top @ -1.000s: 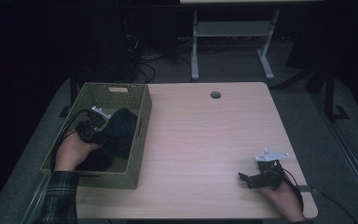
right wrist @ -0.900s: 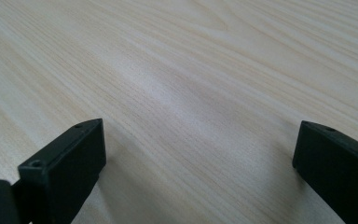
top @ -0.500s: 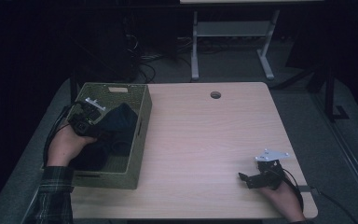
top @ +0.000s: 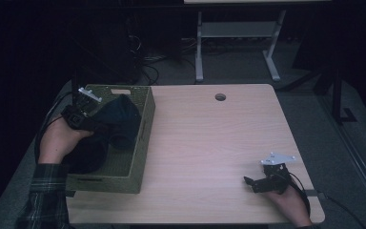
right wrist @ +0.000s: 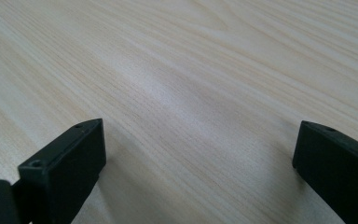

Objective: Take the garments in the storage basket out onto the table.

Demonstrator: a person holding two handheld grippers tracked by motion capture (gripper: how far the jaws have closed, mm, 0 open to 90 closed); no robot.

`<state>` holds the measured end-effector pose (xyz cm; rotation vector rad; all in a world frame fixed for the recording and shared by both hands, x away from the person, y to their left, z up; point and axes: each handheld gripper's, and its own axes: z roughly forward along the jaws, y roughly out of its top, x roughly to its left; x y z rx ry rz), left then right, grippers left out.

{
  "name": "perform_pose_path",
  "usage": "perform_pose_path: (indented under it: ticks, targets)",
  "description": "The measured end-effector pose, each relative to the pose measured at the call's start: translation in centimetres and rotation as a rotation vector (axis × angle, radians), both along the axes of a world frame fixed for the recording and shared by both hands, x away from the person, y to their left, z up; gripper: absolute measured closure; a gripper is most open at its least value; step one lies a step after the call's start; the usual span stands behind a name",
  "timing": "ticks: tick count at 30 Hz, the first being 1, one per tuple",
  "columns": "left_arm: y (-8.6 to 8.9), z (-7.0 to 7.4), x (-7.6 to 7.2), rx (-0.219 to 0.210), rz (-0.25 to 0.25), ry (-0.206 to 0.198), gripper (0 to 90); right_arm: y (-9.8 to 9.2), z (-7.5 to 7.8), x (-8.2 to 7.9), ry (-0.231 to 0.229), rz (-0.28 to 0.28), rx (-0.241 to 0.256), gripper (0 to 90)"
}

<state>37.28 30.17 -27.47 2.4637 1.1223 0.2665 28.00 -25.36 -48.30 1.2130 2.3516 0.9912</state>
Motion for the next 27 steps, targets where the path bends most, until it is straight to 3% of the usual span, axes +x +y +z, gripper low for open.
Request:
perform_pose_path:
  ticks: [16,27]
  targets:
    - [-1.3,4.9,-0.2,-0.010,-0.039,-0.074,77.9,0.0,0.0,0.0,0.000,0.000,0.000,2.2]
    - [-3.7,7.3,-0.2,-0.010,-0.088,-0.112,77.9,0.0,0.0,0.0,0.000,0.000,0.000,2.2]
